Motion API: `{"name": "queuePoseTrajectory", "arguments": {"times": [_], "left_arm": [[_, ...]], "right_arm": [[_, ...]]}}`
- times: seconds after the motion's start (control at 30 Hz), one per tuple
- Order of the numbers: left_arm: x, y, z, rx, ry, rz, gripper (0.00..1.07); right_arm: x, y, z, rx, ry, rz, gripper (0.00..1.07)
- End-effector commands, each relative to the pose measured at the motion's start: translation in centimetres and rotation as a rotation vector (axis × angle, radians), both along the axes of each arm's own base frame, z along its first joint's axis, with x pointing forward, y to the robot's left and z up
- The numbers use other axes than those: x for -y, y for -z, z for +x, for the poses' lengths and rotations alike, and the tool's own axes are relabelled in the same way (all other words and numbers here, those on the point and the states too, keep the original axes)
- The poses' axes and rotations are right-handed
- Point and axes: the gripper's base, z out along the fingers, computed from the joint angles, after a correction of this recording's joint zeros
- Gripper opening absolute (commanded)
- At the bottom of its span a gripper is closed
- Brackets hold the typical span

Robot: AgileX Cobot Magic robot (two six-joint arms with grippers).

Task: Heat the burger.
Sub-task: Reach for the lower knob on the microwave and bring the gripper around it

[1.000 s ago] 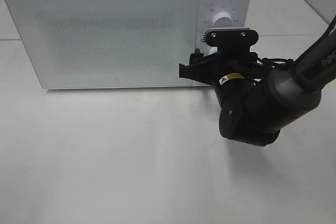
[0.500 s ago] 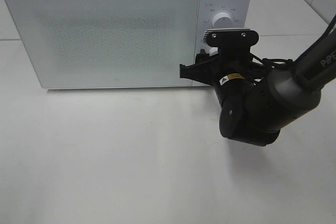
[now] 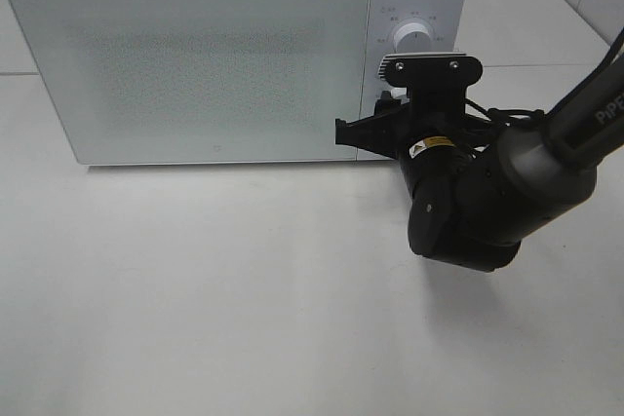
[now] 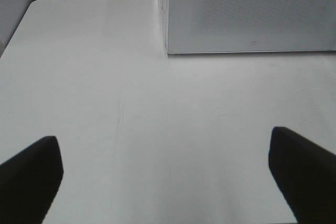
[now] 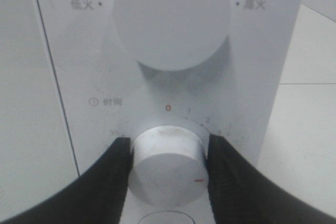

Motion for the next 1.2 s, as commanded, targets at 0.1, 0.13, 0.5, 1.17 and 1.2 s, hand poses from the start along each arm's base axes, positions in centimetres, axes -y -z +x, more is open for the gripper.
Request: {"name": "queuePoseTrajectory", "arguments": {"times": [0.1, 0.13, 0.5, 1.17, 1.2], "left_arm": [[0.12, 0.1, -0.27, 0.013, 0.011, -0.015, 1.0], [0.12, 0.1, -0.27, 0.013, 0.011, -0.015, 1.0], [0.12, 0.1, -0.27, 0.013, 0.011, -0.015, 1.0], [0.12, 0.1, -0.27, 0.013, 0.011, -0.015, 1.0], [0.12, 0.1, -0.27, 0.013, 0.011, -0.015, 1.0]], "right_arm": [[0.23, -1.88, 0.32, 0.192, 0.033, -0.013, 0.03], [0.23, -1.88, 0.32, 0.192, 0.033, -0.013, 0.03], [0.17, -1.93, 0.32, 0.201, 0.033, 0.069, 0.06], [0.02, -1.24, 0.28, 0.14, 0.091, 0.741, 0.07], [-0.01, -1.23, 0.29, 0.138, 0.091, 0.768, 0.07]]}}
